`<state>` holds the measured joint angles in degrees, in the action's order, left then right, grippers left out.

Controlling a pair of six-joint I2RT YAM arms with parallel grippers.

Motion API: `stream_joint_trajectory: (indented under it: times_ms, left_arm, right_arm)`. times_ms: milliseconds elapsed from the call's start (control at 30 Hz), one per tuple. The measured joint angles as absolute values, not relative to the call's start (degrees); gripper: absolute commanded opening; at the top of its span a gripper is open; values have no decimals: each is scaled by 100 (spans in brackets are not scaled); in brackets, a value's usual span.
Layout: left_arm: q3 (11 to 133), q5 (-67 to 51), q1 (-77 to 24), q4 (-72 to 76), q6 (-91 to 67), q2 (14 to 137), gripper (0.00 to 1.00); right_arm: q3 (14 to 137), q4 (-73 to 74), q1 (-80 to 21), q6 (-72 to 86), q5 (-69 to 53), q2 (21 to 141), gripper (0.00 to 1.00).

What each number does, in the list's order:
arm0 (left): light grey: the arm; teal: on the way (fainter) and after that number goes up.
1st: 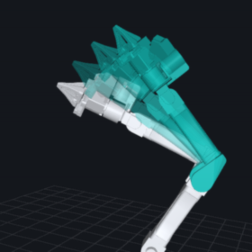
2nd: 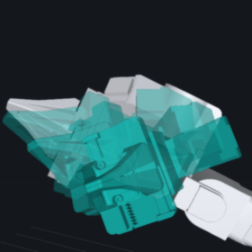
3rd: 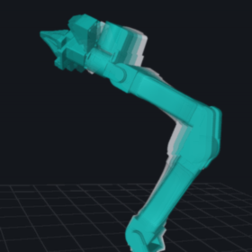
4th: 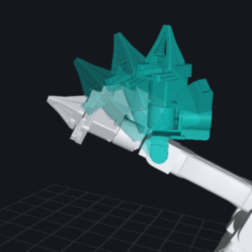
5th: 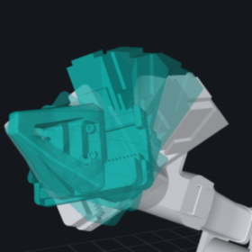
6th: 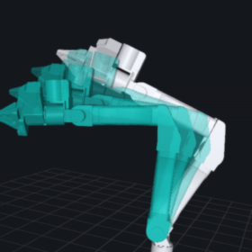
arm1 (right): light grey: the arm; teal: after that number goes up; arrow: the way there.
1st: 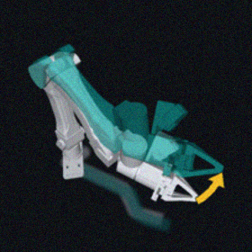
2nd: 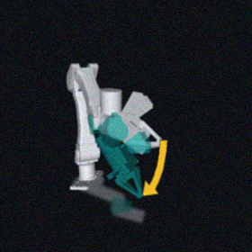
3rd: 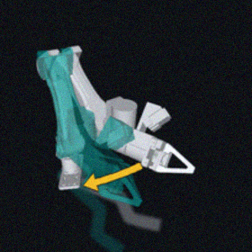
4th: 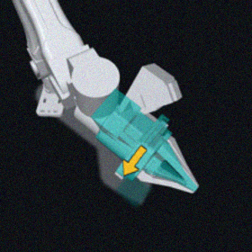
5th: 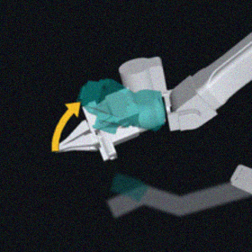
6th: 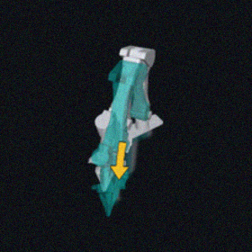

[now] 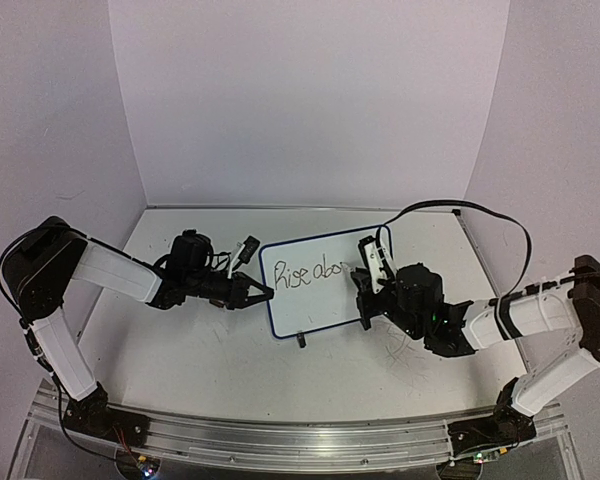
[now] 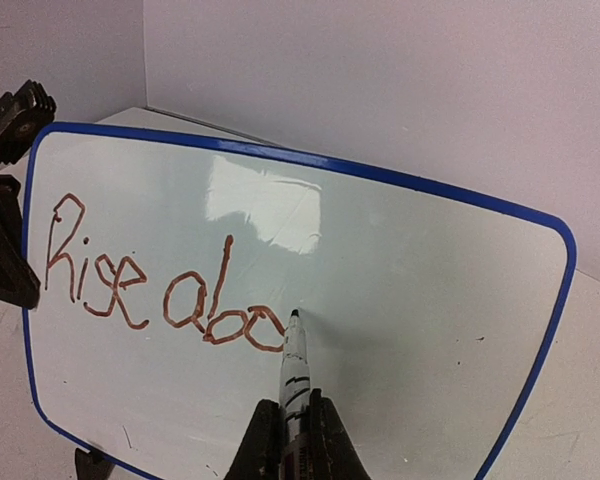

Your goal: Write a sentence on the whiteboard

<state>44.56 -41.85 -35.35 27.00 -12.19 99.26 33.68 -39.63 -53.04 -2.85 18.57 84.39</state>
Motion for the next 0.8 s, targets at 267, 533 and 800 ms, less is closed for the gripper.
stream_joint_trajectory:
  times_ms: [267, 533, 800]
  left_arm:
    - [4456, -4182, -3535, 2700, -1218, 9926, 0]
    - [4458, -4182, -3535, 2698, -1219, 9926, 0]
    - [4458, -4182, -3535, 2698, -1219, 9926, 0]
  right_arm:
    - [3450, -3893, -5304, -253, 1918, 8538, 0]
    - [3450, -3799, -5330, -154, 2004, 8538, 0]
    - [3450, -3629, -5418, -102, 2077, 8538, 0]
